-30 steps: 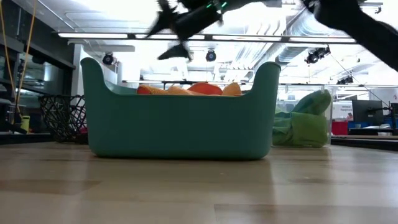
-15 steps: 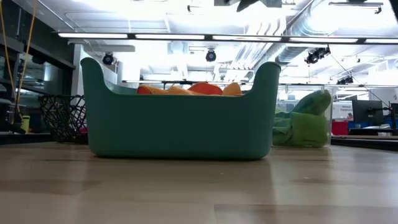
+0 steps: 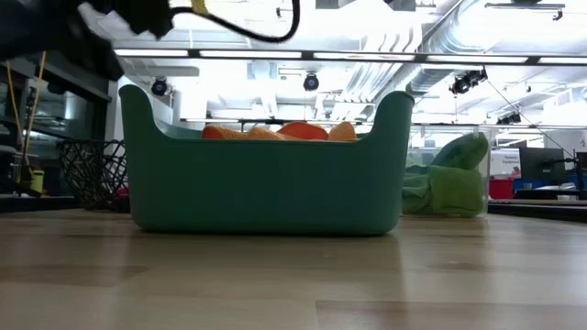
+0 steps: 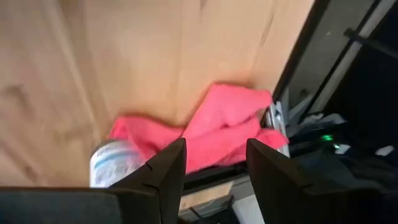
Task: Sort microfiber towel by color & place in baskets
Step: Put the pink microfiber cloth into the wire basket
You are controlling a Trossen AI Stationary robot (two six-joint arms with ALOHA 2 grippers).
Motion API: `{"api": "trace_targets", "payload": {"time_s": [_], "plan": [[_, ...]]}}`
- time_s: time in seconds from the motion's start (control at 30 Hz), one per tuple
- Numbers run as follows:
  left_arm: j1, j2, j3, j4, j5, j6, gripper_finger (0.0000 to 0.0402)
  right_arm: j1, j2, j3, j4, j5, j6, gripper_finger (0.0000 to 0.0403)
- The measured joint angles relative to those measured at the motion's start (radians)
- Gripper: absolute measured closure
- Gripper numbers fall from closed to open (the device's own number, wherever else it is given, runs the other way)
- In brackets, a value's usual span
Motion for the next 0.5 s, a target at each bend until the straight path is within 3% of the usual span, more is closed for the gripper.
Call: {"api": "trace_targets", "payload": {"time_s": [0.23, 0.5], "plan": [[-0.104, 0.115, 0.0, 0.008, -0.025, 0.007, 0.0245, 0.0, 0.005, -0.083, 0.0, -0.008, -0.025, 0.0077], [-0.179, 0.1, -0.102, 0.04, -0.104, 0.113, 0.0245, 0.0, 0.005, -0.2, -0.001, -0.01, -0.043, 0.0077]]}}
